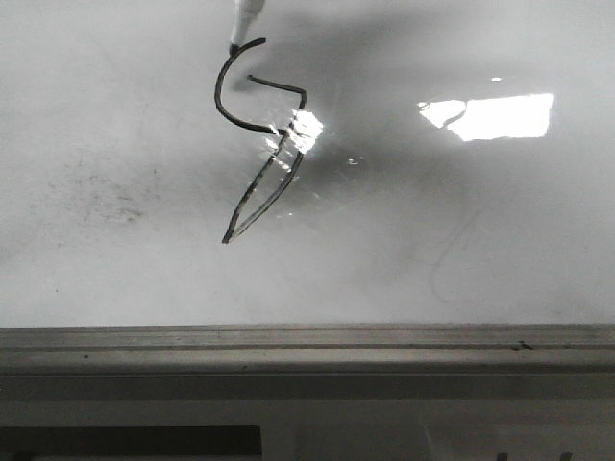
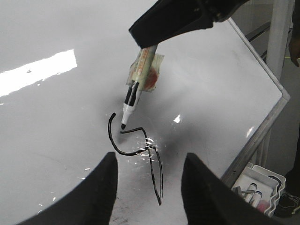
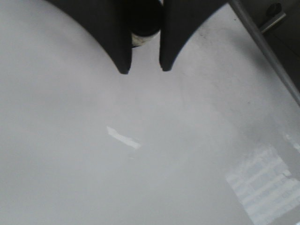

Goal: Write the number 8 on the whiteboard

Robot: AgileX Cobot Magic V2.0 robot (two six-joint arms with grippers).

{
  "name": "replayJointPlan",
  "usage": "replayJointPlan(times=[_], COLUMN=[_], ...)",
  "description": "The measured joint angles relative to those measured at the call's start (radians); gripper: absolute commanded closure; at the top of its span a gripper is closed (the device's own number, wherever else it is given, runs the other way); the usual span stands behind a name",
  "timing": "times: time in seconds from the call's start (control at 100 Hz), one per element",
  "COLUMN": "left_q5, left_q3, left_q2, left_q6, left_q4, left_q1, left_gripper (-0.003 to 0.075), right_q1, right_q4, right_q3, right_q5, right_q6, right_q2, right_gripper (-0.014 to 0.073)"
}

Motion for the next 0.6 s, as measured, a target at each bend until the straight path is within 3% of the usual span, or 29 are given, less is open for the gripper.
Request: replayJointPlan(times=[0.21, 0.42, 0.6], left_q5=[-0.009, -0.098, -0.217], left_q3=[0.03, 0.034, 0.034], left_q2=[0.04, 0.202, 0.388], left_q6=[0.0, 0.0, 0.0], left_q4=[0.0, 0.008, 0.014], left_q1=[0.0, -0.002, -0.084], left_gripper=[0.0428, 0.0426, 0.0426], right_q1=[0.087, 0.146, 0.154], right_q4=[-0.002, -0.003, -0.003], right_q3=[0.002, 0.067, 0.095], right_q5=[0.079, 0.134, 0.133], right_q6=[-0.002, 0.001, 0.028], right_q2=[-0.044, -0.027, -0.021], right_gripper=[0.0654, 0.0654, 0.0654])
